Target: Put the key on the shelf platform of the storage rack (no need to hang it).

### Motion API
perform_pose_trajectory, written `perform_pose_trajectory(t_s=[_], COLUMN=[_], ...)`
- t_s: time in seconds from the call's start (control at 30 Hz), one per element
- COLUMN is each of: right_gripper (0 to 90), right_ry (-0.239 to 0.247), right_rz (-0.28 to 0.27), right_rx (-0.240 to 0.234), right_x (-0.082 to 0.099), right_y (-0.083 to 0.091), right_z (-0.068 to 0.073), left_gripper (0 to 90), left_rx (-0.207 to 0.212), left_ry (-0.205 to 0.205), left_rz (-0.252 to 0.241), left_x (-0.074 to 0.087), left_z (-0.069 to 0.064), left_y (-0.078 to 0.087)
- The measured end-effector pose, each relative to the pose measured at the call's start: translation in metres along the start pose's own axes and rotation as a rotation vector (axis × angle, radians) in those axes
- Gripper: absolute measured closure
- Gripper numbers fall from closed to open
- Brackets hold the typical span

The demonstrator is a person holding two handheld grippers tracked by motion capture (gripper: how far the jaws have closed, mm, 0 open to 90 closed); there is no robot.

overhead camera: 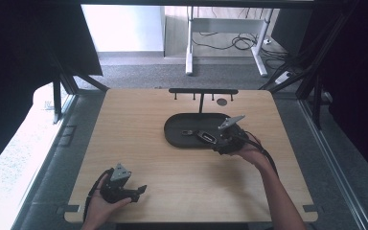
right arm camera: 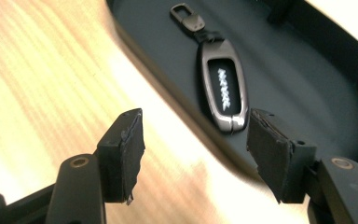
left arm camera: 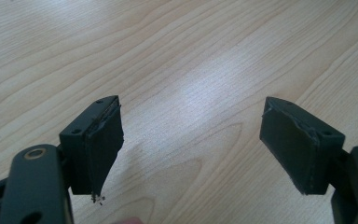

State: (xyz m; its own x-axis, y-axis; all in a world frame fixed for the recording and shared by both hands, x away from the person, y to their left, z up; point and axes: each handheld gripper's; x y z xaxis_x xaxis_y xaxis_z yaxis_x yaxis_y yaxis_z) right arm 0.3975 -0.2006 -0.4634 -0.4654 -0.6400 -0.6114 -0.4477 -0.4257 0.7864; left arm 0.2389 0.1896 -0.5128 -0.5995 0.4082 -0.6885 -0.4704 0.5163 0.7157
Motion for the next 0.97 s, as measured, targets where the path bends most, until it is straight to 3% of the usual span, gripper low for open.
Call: perform_pose_trajectory(t_s=[0.53,0.67,0.73,0.97], right_gripper=[37.3,37.7,37.1,37.8], right_ry=[-0.061,-0.089,-0.074,-0.088], right_rz=[-0.021,-0.046,-0.032,-0.093], right_rx=[-0.013,-0.023,-0.012,0.012], right_x=[0.071,0.079,0.08,0.082], right_y=[0.013,0.012,0.012,0.019], right_z=[0.027,0.029,0.029,0.031], left_gripper=[21.5,21.5,21.5,21.5], left_rx=[0.0,0.002,0.001,0.005], left_ry=[-0.003,-0.007,-0.007,-0.011], left_rz=[0.008,0.01,0.012,0.015], left_x=[0.0,0.0,0.0,0.001], left_z=[-0.003,-0.004,-0.004,-0.005], left_y=[-0.003,-0.004,-0.005,-0.006])
Point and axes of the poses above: each handheld gripper's, and its own axes: y roughly backward along the jaws, x roughly out of its underside, z roughly to its left, and after that the axes turned 3 degrees about x, right-handed
